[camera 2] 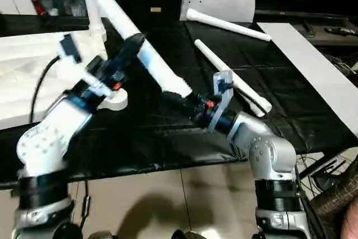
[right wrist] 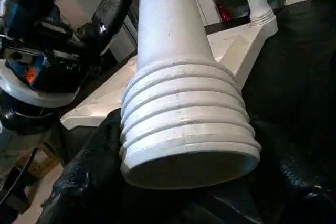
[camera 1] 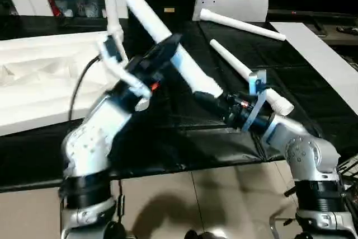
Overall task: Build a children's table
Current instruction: Insert table leg to table base
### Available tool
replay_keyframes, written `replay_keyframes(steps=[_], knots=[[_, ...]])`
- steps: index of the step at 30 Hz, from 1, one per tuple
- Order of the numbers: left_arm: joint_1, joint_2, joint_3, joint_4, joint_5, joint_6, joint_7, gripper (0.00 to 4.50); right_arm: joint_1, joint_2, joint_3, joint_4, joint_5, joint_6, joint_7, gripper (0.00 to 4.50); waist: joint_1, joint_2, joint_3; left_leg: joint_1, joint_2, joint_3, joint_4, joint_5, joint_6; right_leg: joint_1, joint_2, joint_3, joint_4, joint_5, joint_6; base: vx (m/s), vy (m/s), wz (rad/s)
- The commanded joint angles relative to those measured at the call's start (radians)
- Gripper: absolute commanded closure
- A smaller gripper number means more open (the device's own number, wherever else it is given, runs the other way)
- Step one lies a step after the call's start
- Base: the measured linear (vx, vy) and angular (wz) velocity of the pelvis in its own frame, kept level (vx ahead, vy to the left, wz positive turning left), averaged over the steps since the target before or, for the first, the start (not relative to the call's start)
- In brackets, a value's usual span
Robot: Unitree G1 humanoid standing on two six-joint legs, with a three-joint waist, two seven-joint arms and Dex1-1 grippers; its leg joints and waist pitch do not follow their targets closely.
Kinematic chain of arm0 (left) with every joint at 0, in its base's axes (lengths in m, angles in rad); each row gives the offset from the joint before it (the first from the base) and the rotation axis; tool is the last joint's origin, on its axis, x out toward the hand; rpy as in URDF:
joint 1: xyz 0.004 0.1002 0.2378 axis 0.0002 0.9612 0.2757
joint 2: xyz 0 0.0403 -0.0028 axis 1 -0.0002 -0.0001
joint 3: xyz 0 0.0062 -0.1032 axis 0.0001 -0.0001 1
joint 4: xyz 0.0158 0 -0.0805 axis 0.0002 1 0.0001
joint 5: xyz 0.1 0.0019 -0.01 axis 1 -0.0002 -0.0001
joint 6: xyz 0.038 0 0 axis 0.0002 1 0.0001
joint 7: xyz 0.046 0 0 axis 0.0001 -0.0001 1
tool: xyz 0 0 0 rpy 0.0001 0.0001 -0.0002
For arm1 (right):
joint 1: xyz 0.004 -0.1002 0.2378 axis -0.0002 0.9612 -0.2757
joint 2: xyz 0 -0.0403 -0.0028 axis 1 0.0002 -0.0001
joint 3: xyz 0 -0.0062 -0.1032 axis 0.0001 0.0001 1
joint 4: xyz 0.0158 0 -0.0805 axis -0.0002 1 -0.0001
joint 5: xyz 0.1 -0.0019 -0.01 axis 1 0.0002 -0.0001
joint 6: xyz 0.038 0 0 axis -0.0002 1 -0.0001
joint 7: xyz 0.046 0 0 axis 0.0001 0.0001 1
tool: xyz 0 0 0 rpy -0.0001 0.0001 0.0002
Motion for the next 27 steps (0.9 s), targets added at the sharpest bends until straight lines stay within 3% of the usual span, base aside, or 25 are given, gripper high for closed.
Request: replay_keyframes(steps=[1, 4, 12, 20, 23, 27], knots=[[-0.002, -0.001, 0.023, 0.019, -0.006, 0.021, 0.076, 1.89, -0.009, -0.001, -0.016, -0.02, 0.023, -0.017, -0.001, 1.76, -0.006, -0.001, -0.077, -0.007, 0.005, 0.011, -0.066, 0.022, 0.065, 0.078, -0.079, 0.072, -0.068, -0.299, 0.011, 0.0, 0.0, 0.0], [-0.011, 0.005, 0.021, 0.062, 0.008, 0.027, 0.109, 1.48, -0.009, -0.001, -0.006, -0.026, 0.031, -0.016, 0.006, 1.76, -0.005, 0.001, -0.079, -0.006, 0.001, 0.011, -0.064, 0.032, 0.07, 0.078, -0.077, 0.072, -0.069, -0.297, 0.025, 0.0, 0.0, 0.0], [-0.093, -0.008, -0.026, 0.145, 0.034, -0.023, 0.041, 1.48, 0.007, -0.015, 0.027, -0.046, 0.027, -0.006, 0.025, 1.76, 0.0, 0.005, -0.086, -0.006, 0.004, 0.009, -0.062, 0.065, 0.071, 0.08, -0.08, 0.073, -0.062, -0.254, 0.006, 0.0, 0.0, 0.0], [-0.139, -0.054, 0.024, 0.161, -0.096, -0.017, -0.021, 1.48, 0.042, -0.042, 0.071, -0.054, 0.005, -0.005, 0.049, 1.76, 0.004, 0.004, -0.089, -0.01, 0.004, 0.01, -0.06, 0.057, 0.07, 0.084, -0.083, 0.073, -0.06, -0.247, -0.012, 0.0, 0.0, 0.0], [-0.135, -0.036, -0.008, 0.178, -0.048, -0.028, -0.041, 2.18, 0.047, -0.046, 0.077, -0.064, 0.013, -0.003, 0.06, 1.76, 0.004, 0.005, -0.089, -0.008, 0.004, 0.009, -0.061, 0.05, 0.07, 0.083, -0.082, 0.072, -0.062, -0.261, -0.004, 0.0, 0.0, 0.0], [-0.127, -0.018, -0.036, 0.192, -0.004, -0.05, -0.068, 2.18, 0.049, -0.052, 0.085, -0.067, 0.012, -0.004, 0.059, 1.76, 0.004, 0.005, -0.087, -0.007, 0.002, 0.01, -0.062, 0.037, 0.067, 0.082, -0.081, 0.07, -0.069, -0.29, 0.018, 0.0, 0.0, 0.0]])
